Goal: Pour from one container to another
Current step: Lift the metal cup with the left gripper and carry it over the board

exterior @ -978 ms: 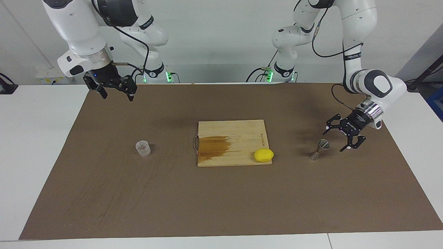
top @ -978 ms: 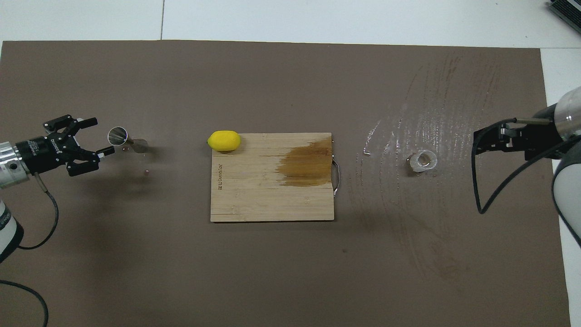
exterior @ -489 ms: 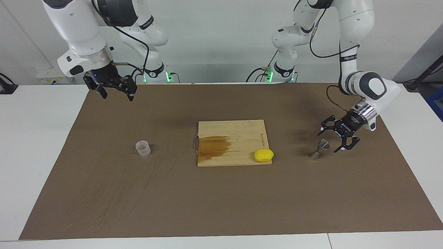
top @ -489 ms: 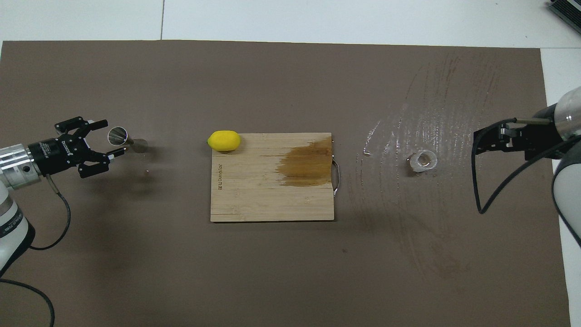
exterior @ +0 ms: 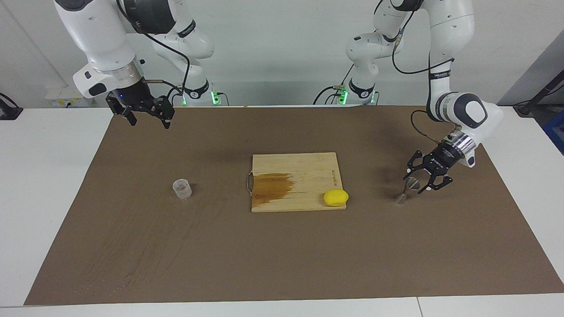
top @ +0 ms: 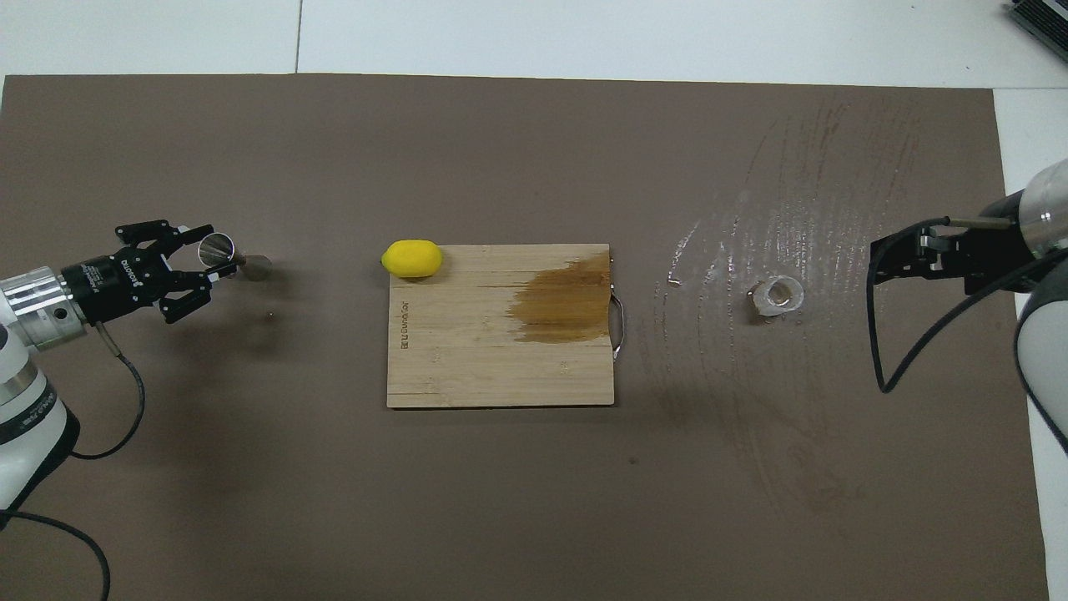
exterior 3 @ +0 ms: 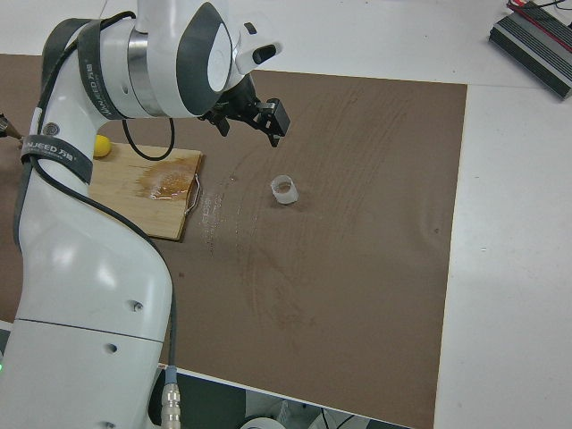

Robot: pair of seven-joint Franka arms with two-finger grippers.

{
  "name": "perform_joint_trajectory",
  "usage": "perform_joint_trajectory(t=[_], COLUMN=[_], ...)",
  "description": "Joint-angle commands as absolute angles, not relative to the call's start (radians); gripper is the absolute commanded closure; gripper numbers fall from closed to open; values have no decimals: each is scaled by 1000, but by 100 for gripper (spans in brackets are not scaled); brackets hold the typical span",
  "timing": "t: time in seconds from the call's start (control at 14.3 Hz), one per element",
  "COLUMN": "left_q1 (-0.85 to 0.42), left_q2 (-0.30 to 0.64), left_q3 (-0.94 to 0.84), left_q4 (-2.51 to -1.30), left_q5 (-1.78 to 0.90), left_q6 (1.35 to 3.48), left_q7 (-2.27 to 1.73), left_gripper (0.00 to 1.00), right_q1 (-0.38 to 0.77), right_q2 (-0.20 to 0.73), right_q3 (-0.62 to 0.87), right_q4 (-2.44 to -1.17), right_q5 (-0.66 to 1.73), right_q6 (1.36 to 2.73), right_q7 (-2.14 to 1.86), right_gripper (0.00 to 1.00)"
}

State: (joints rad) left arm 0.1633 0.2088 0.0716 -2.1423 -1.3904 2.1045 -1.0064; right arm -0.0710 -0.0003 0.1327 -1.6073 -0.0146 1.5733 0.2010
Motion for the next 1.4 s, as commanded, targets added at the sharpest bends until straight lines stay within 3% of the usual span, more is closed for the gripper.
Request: perform_joint_trajectory(t=[0.0, 0.28, 0.35, 0.49, 0.84, 1.33], left_q1=[143, 144, 144, 144, 115, -116], left_q2=[206, 210, 210, 209, 209, 192], left_q3=[77, 77, 77, 75, 54, 51], left_q4=[-2158, -2158, -2160, -2161, -2116, -2019], left_q5=[-1428, -1428, -1428, -1430, -1431, -1505], left_q6=[2141, 2146, 2148, 2151, 2094, 2181], left_q7=[-965, -960, -960, -962, -977, -1132], left_gripper=[35, 39, 45, 100, 100, 100], right_q1=[-83, -83, -83, -83, -83, -83], right_q2=[-20, -20, -20, -20, -20, -20], right_q3=[138, 138, 138, 140, 138, 138], right_q4=[-1629, -1629, -1629, -1629, -1629, -1629], right_q5=[5, 5, 5, 5, 5, 5], right_q6=[1578, 1578, 1578, 1578, 1578, 1578], right_q7=[215, 215, 215, 215, 215, 215], right_gripper=[0, 0, 0, 0, 0, 0])
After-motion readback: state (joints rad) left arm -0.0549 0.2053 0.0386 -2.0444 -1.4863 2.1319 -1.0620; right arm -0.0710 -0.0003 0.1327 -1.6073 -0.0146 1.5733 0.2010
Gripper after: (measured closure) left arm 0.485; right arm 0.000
